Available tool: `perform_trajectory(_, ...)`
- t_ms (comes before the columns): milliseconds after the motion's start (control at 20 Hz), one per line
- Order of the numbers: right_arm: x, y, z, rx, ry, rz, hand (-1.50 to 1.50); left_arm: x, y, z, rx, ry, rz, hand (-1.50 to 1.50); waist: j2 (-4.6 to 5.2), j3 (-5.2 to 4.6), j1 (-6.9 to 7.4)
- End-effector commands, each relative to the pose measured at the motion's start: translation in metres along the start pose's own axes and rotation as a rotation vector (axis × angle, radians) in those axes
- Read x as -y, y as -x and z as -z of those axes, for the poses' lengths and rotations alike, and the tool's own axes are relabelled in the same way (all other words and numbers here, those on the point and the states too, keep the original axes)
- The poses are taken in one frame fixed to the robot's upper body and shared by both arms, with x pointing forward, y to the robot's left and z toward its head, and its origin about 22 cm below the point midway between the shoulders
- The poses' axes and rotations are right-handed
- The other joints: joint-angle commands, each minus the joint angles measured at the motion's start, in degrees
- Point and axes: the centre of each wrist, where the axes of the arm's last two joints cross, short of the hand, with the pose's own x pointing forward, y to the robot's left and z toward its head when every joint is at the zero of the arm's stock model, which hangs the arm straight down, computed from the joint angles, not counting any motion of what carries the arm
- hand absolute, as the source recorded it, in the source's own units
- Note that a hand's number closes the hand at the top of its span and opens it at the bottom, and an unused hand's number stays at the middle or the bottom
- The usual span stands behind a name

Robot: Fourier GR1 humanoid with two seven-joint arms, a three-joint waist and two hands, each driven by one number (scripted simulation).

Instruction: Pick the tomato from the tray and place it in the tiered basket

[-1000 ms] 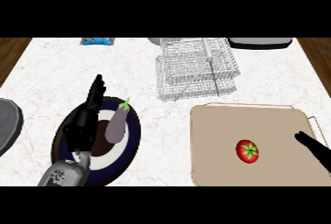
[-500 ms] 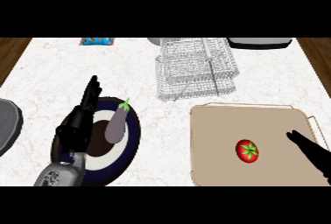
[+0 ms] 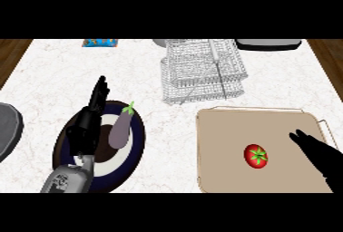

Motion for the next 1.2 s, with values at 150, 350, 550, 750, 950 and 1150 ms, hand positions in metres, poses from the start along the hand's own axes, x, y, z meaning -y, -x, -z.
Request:
perform_trajectory(150, -0.009, 0.018, -0.002, -0.104, 0.032, -0.006, -1.5, -0.003, -0.002, 0.003, -0.005, -0.006, 0.004, 0.0, -0.04, 0.0, -0.26)
perform_trajectory(350, -0.028, 0.014, 0.033, -0.097, 0.029, 0.016, -1.5, -0.014, -0.004, 0.01, 0.012, 0.008, 0.001, 0.0, 0.04, 0.0, 0.17)
perform_trajectory(550, -0.031, 0.032, 0.02, -0.092, -0.014, 0.054, -1.5, -0.001, 0.001, 0.014, -0.003, -0.023, 0.0, 0.0, 0.01, 0.0, -0.2)
perform_trajectory(750, -0.05, 0.03, 0.048, -0.081, -0.032, 0.05, -1.5, -0.002, 0.001, -0.008, -0.001, 0.014, -0.014, 0.0, 0.02, 0.01, 0.2)
perform_trajectory(950, -0.046, 0.025, 0.046, -0.041, -0.011, 0.067, -1.5, -0.01, -0.004, -0.013, 0.008, 0.0, 0.01, 0.0, 0.0, 0.0, 0.23)
perform_trajectory(1150, -0.029, 0.045, 0.046, -0.026, -0.032, 0.086, -1.5, 0.002, -0.009, -0.014, 0.0, 0.014, -0.011, 0.0, 0.0, 0.0, 0.15)
